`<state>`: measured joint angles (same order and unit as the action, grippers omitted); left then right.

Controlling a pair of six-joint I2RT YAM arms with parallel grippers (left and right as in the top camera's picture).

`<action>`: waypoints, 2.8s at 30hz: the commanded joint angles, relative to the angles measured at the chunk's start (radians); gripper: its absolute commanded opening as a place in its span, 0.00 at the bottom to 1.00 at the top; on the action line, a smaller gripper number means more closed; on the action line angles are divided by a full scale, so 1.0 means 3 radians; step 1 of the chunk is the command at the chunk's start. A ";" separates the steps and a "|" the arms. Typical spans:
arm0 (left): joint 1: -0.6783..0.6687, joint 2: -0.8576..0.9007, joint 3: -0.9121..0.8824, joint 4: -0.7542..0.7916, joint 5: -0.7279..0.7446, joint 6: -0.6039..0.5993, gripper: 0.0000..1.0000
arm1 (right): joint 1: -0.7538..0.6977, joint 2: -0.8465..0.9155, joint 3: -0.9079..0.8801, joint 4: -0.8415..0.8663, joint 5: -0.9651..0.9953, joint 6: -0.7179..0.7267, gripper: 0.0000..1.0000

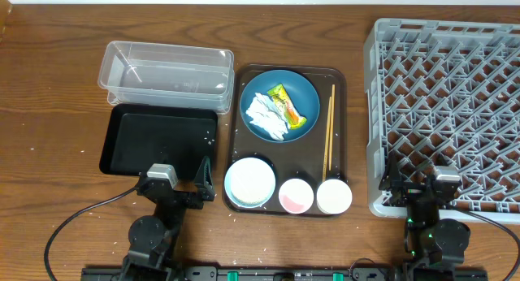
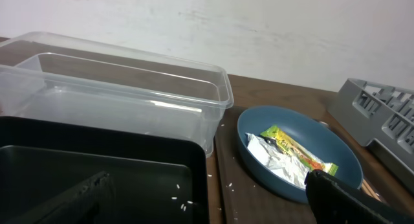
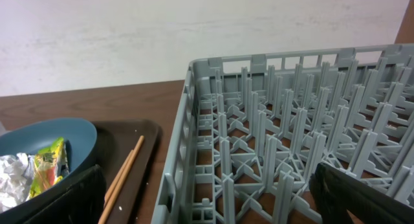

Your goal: Sort waste into correct bins and load items into the dishwasher rack

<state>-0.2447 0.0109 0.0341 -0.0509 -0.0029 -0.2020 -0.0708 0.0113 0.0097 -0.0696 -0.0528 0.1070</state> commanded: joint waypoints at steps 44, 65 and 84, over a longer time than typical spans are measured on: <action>0.0010 0.2777 0.3134 -0.1734 0.0814 -0.0142 0.96 | -0.0028 0.1645 0.2427 -0.2120 -0.0779 0.0178 0.99; -0.0979 0.4201 0.3766 -0.3253 0.0999 -0.0182 0.90 | -0.0028 0.3513 0.4327 -0.3639 -0.1358 0.0317 0.99; -0.1898 0.5623 0.3749 -0.2747 0.0753 -0.0244 0.56 | -0.0028 0.3513 0.4327 -0.3821 -0.1358 0.0328 0.99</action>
<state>-0.8082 1.6676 1.1671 -0.8810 0.1944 -0.2741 -0.0708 1.0687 1.2881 -1.2121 -0.4496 0.1944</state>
